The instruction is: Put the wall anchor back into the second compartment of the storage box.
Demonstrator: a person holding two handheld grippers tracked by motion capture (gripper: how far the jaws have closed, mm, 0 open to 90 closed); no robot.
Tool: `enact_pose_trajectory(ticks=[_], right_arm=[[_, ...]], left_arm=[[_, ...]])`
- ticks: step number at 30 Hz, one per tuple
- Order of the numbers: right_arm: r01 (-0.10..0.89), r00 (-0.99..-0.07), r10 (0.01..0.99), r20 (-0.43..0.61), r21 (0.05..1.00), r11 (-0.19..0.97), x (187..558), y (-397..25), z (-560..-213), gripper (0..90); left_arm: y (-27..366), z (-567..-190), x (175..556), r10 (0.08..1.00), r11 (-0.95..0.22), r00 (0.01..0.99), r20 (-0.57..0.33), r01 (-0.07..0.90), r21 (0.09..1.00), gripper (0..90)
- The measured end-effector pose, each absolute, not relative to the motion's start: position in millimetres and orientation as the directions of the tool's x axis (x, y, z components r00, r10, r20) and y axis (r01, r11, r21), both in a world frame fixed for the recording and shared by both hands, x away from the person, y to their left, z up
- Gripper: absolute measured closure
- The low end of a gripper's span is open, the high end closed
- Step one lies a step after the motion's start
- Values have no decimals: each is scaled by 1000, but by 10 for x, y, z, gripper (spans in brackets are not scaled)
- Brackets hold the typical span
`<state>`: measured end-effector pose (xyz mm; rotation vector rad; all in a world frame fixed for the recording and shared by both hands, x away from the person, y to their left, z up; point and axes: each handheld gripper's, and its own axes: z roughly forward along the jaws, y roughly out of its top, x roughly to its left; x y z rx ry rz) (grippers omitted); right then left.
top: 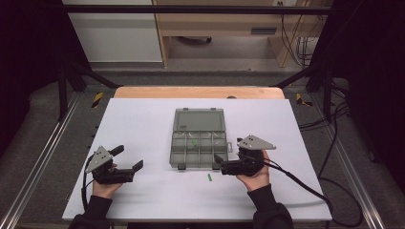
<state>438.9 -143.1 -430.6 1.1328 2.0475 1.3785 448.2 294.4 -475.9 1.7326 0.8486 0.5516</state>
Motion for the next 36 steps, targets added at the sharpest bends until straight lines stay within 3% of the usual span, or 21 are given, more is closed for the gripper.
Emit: enact_pose_trajectory(ticks=[24, 36], right_arm=[[486, -599, 793, 112, 837, 250, 4185, -1301, -4615, 13], [537, -609, 783, 127, 792, 289, 4171, -1186, -4799, 65]], left_arm=[[2927, -4757, 4485, 766, -168, 641, -47, 271, 948, 4], [2927, -4765, 4486, 765, -174, 642, -43, 272, 947, 4]])
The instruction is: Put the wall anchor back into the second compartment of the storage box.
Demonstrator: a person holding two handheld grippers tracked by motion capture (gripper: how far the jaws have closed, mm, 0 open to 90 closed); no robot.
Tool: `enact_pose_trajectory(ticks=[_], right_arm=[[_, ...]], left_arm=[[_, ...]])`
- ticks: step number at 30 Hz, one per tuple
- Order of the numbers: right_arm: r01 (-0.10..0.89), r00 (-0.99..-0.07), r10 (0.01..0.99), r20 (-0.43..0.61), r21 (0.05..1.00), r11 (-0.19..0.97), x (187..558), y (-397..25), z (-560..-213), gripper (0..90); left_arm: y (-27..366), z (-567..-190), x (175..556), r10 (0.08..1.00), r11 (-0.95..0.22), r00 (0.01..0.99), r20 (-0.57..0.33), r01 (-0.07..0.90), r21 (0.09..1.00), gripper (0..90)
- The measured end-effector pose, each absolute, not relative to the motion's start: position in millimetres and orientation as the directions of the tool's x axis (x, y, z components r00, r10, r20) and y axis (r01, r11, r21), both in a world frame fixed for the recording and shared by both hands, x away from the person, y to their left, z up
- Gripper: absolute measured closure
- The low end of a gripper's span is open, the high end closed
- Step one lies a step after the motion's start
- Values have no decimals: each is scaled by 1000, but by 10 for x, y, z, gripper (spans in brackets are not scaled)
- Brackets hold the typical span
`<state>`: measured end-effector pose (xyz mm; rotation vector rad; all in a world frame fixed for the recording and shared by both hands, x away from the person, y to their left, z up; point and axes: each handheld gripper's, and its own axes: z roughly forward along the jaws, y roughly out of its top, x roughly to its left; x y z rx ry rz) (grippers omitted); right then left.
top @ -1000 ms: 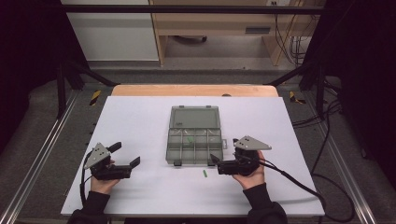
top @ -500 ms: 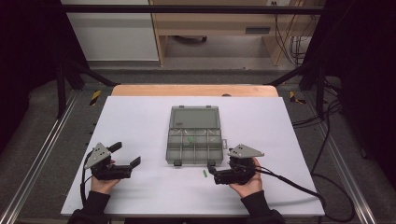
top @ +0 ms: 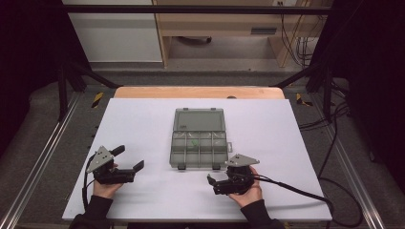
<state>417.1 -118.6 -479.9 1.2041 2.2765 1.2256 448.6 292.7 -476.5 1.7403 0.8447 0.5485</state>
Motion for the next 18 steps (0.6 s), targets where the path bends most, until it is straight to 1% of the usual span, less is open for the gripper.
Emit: enact_pose_trajectory(ticks=[5, 12, 16, 18], right_arm=[[559, -614, 776, 143, 773, 300, 4184, -1138, -4878, 104], [565, -630, 763, 148, 761, 320, 4197, -1100, -4927, 197], [572, -643, 748, 165, 753, 326, 4204, -1067, -4948, 255], [579, -644, 745, 175, 748, 325, 4218, -1063, -4957, 305]], left_arm=[[2931, -4766, 4484, 766, -173, 642, -44, 272, 947, 4], [2929, -4767, 4484, 766, -175, 642, -43, 272, 946, 4], [2928, -4768, 4484, 766, -178, 642, -41, 273, 946, 4], [2929, -4768, 4485, 766, -178, 642, -42, 273, 945, 4]])
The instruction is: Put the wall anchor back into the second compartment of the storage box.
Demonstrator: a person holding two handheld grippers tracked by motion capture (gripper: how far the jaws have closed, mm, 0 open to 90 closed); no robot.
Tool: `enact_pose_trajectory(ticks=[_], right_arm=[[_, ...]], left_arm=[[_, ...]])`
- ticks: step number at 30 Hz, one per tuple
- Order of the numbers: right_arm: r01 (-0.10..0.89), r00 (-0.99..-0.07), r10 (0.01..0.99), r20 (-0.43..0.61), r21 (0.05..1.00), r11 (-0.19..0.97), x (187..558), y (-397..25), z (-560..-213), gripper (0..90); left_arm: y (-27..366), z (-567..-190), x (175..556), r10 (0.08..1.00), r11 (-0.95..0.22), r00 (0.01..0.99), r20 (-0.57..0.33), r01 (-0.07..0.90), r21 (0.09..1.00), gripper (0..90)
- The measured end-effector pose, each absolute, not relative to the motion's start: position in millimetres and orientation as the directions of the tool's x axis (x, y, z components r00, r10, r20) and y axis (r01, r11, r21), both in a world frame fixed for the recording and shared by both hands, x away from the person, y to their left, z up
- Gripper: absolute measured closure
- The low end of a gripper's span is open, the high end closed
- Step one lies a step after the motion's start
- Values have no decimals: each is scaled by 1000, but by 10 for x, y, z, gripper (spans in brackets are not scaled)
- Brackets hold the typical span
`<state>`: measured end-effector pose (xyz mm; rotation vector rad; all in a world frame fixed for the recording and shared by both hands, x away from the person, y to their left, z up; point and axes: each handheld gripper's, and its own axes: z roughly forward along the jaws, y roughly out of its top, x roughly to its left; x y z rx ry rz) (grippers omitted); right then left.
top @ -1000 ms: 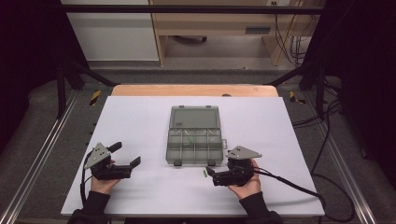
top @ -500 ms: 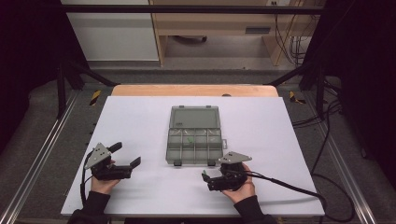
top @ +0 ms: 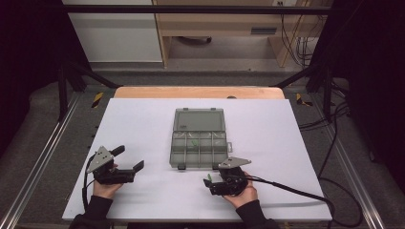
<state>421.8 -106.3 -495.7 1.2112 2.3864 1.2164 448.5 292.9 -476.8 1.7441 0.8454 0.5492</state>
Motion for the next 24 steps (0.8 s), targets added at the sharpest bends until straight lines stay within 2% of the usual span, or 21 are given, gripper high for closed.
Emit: enact_pose_trajectory(ticks=[11, 18, 24], right_arm=[[603, -650, 732, 203, 725, 335, 4263, -1026, -4997, 570], [573, -673, 728, 131, 715, 401, 4269, -927, -5023, 661], [578, -672, 729, 129, 707, 408, 4287, -908, -5034, 741]], left_arm=[[2930, -4768, 4485, 765, -177, 642, -42, 273, 945, 4], [2930, -4768, 4486, 765, -177, 642, -43, 274, 945, 4], [2934, -4768, 4487, 765, -177, 642, -44, 275, 945, 4]])
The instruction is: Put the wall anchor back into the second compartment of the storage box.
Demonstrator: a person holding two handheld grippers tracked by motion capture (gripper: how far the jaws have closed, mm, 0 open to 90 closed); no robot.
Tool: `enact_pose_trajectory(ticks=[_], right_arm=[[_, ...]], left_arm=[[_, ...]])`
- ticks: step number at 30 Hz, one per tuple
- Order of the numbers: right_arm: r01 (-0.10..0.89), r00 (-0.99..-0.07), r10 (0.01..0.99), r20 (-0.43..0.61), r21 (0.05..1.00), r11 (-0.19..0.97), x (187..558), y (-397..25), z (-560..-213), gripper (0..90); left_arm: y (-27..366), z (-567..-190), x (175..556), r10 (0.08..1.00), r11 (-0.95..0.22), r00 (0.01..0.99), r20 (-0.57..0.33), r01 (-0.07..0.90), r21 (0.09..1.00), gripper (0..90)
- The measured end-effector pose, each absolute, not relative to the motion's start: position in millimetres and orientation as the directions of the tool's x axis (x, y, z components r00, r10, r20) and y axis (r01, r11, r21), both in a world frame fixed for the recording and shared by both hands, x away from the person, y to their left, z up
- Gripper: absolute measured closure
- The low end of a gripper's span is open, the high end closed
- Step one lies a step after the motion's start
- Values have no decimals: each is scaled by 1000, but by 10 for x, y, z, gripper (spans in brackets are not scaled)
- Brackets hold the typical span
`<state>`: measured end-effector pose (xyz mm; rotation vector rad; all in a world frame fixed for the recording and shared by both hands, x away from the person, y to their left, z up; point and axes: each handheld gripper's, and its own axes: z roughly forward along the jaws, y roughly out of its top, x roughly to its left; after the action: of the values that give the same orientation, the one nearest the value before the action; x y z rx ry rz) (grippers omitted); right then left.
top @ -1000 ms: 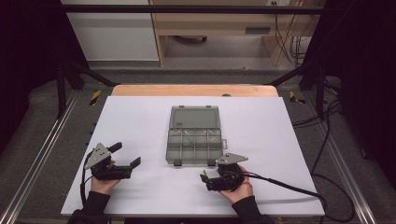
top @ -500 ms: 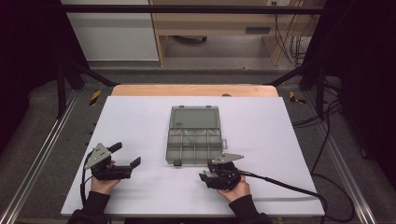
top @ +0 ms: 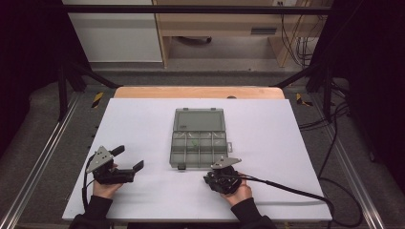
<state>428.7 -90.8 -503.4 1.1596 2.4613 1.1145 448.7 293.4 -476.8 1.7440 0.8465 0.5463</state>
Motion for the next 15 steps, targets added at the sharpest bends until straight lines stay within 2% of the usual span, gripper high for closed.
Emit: enact_pose_trajectory(ticks=[8, 15], right_arm=[[587, -661, 740, 123, 699, 409, 4303, -915, -5032, 836], [599, -656, 742, 135, 692, 403, 4319, -919, -5025, 841]], left_arm=[[2933, -4767, 4486, 765, -177, 642, -44, 275, 945, 4], [2933, -4767, 4486, 765, -177, 642, -43, 274, 945, 4]])
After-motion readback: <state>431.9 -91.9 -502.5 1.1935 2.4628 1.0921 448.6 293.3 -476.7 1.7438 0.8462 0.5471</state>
